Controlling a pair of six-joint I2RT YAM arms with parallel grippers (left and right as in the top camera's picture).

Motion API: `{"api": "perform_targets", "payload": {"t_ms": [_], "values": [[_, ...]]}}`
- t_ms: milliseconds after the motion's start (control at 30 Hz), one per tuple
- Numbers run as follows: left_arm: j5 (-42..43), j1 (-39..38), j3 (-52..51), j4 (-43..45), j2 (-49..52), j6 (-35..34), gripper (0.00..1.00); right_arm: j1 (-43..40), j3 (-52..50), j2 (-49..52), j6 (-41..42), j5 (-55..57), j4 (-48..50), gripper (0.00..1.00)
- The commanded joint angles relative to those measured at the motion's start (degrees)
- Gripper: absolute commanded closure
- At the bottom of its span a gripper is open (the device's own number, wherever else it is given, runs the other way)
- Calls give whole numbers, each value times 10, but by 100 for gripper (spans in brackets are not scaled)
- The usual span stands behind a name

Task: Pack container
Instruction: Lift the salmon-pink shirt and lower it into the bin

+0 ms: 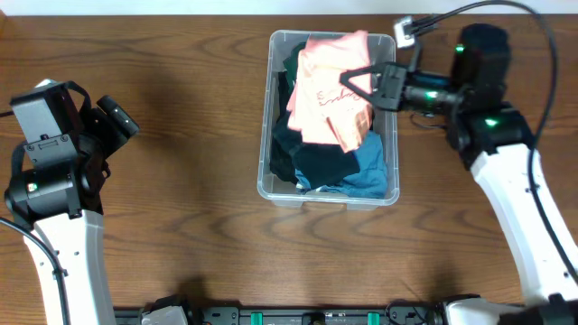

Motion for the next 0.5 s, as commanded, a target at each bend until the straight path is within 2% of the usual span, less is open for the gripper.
{"api": "perform_targets", "payload": {"t_ms": [0, 167, 300, 400, 467], "values": [[-7, 2, 4, 0, -1, 7, 2, 3, -6, 45, 7, 74, -10, 99], [-7, 2, 4, 0, -1, 7, 2, 5, -12, 134, -5, 105, -10, 99], [-7, 2, 4, 0, -1, 7, 2, 5, -12, 199, 20, 110, -13, 99], [-7, 2, 4, 0, -1, 7, 2, 12, -12, 226, 26, 140, -24, 99], [-7, 2, 4, 0, -1, 7, 2, 19, -12, 228, 21, 178, -27, 95]]}}
